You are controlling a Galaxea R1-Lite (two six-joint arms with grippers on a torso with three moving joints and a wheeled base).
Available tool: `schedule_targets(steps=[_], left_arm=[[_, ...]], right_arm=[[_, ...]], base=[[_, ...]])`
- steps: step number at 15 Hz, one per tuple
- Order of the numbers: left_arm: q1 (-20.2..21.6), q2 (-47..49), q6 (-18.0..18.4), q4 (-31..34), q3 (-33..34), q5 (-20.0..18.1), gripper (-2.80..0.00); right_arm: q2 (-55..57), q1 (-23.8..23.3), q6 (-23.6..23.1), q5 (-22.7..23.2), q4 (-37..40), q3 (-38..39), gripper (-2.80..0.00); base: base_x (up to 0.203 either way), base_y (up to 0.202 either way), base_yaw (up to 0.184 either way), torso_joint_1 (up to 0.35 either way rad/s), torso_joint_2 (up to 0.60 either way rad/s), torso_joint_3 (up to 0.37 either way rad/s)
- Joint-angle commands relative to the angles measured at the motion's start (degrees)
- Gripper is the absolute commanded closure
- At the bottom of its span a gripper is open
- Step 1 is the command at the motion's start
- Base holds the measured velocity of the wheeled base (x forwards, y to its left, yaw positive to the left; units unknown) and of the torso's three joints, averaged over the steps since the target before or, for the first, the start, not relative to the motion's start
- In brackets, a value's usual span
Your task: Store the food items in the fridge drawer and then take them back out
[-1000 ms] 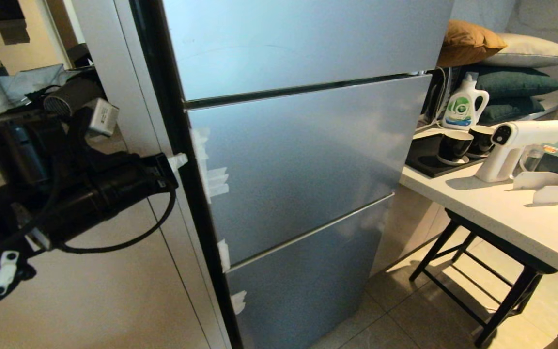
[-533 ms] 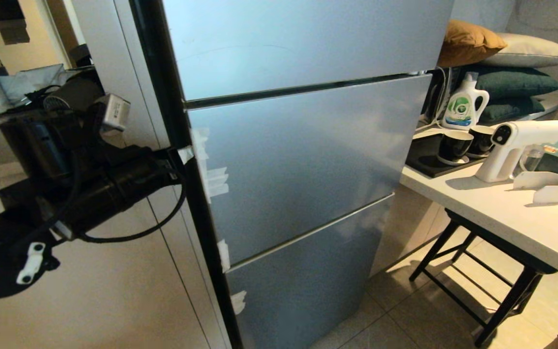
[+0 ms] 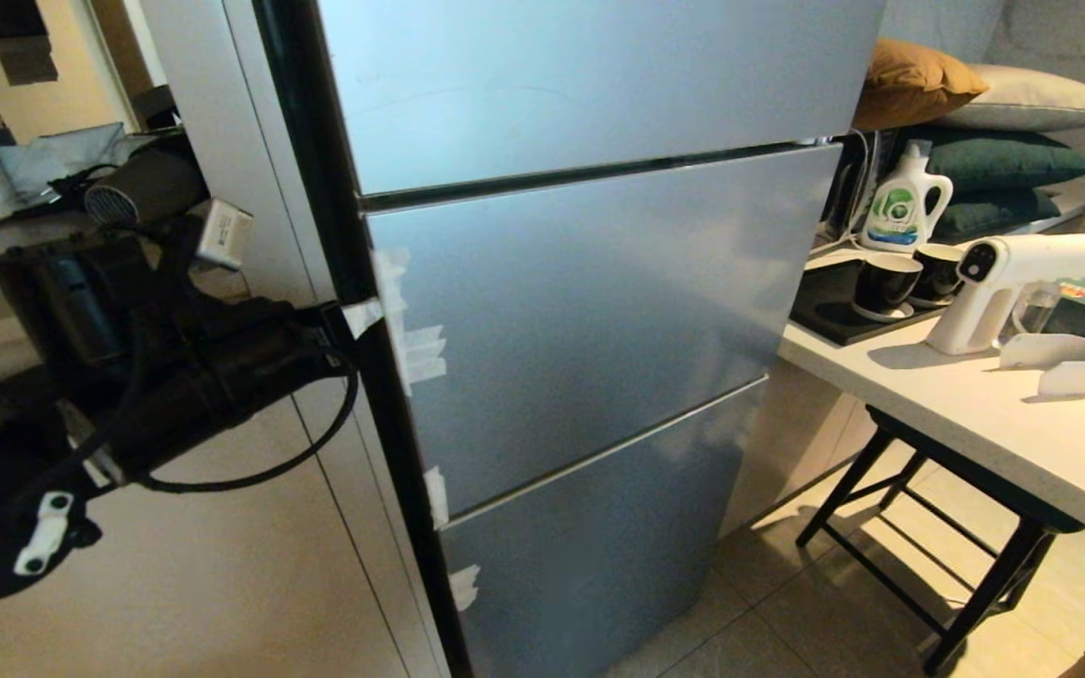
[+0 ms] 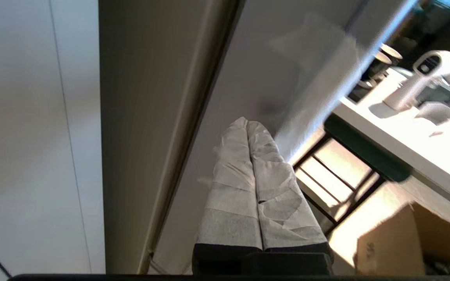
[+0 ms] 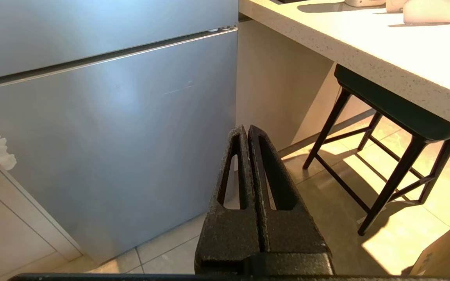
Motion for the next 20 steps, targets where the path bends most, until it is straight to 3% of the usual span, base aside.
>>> schedule_targets(steps=[1,4,10,12,14,20], left_arm=[[-1.4,-1.8,-0.1,-0.1,1.4,-1.6,0.00],[-3.3,-2.8,-1.7,-0.1,1.8,-2.0,0.00],[-4.8,-3.7,-1.6,-0.1,2.1,-1.6,0.00],[-3.1,-6.4,-1.2,0.4,4.2,-1.1,0.00],[-0.2,-6.7,-1.2,0.3,4.9,2.1,0.00],[5.0,-4.1,-1.4,-0.1,3.9,2.6,0.00]], right_arm=[[0.1,0.0,0.0,0.0,0.0,0.0,0.00],[0.1,0.0,0.0,0.0,0.0,0.0,0.00],[0.1,0.0,0.0,0.1,0.0,0.0,0.00],[0.1,0.0,0.0,0.1,0.0,0.0,0.00],[0.1,0.0,0.0,0.0,0.0,0.0,0.00],[0.1,0.0,0.0,0.1,0.0,0.0,0.00]], base=[[0.000,0.000,0.000,0.000,0.00,0.000],[0.000,0.000,0.000,0.000,0.00,0.000],[0.000,0.000,0.000,0.000,0.00,0.000],[0.000,0.000,0.000,0.000,0.00,0.000],[0.000,0.000,0.000,0.000,0.00,0.000],[0.000,0.000,0.000,0.000,0.00,0.000]])
